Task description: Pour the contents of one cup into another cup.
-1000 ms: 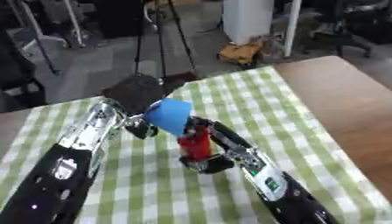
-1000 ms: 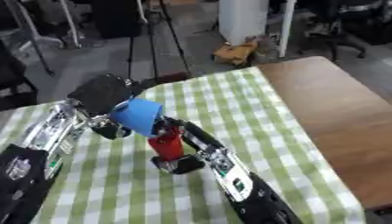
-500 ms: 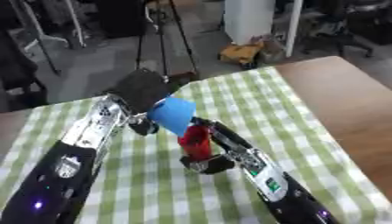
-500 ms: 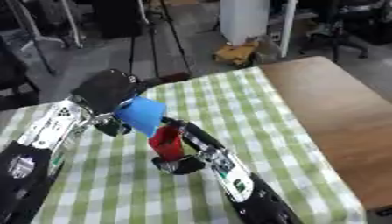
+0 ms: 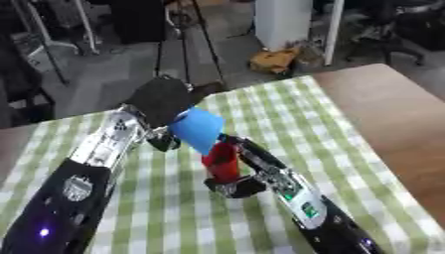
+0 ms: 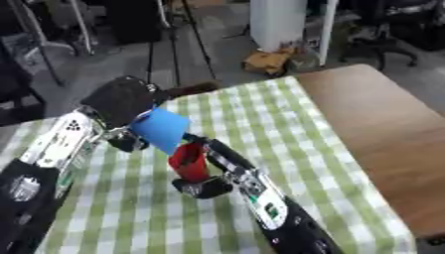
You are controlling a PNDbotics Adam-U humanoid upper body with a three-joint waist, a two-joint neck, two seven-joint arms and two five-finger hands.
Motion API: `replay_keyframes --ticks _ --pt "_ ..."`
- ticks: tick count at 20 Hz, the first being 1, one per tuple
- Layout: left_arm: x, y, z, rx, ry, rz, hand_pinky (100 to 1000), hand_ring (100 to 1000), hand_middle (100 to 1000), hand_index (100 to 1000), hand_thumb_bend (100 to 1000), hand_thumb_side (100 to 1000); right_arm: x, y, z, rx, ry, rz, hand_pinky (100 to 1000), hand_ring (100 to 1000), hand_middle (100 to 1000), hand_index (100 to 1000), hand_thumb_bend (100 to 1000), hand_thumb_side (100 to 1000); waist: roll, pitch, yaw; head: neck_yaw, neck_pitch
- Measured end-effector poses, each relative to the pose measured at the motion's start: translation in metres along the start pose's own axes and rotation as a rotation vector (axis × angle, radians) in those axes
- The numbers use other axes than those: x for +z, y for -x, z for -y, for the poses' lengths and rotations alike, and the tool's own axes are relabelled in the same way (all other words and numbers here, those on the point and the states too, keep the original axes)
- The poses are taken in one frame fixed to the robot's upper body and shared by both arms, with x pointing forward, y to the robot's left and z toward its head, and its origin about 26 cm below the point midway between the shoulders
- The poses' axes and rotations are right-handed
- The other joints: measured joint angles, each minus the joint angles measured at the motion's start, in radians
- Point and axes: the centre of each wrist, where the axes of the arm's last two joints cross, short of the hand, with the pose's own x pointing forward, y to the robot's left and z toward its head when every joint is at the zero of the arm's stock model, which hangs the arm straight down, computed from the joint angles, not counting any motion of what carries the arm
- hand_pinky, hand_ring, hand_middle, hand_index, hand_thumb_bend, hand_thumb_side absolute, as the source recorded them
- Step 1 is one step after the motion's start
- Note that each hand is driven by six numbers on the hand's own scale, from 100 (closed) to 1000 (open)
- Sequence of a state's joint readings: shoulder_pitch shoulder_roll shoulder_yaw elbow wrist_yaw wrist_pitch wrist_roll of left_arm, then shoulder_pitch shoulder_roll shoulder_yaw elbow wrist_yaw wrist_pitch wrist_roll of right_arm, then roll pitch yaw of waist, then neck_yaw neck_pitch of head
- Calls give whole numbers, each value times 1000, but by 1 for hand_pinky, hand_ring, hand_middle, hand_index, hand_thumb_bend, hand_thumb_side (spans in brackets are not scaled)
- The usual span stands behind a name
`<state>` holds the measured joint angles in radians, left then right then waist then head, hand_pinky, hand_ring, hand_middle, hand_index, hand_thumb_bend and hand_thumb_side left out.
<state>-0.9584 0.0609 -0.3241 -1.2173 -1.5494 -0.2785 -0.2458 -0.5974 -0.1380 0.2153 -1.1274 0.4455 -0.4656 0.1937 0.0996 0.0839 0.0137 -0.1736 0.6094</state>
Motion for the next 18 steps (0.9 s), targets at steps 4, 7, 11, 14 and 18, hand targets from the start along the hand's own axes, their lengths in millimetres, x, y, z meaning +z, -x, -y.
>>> replay_keyframes --ticks 4,7,11,14,18 --pt "0 0 -1 0 -4 -2 576 431 368 734 706 100 0 0 0 0 0 0 729 269 459 981 100 123 0 0 0 1 0" --pt "0 0 -2 1 -13 -8 574 428 368 733 690 100 0 0 0 -1 2 -2 729 268 458 981 100 127 0 0 0 1 0" --pt "1 1 -6 18 -37 -17 572 425 366 731 667 100 3 2 0 -8 10 -14 729 267 457 981 100 128 0 0 0 1 0" --pt "3 3 -12 42 -64 -23 568 420 367 731 625 100 4 2 0 -13 15 -23 729 267 456 981 100 130 0 -1 0 0 0" --pt "11 11 -18 97 -101 -45 565 414 368 732 577 100 5 4 2 -14 29 -35 728 268 457 981 100 130 0 -3 4 -4 0"
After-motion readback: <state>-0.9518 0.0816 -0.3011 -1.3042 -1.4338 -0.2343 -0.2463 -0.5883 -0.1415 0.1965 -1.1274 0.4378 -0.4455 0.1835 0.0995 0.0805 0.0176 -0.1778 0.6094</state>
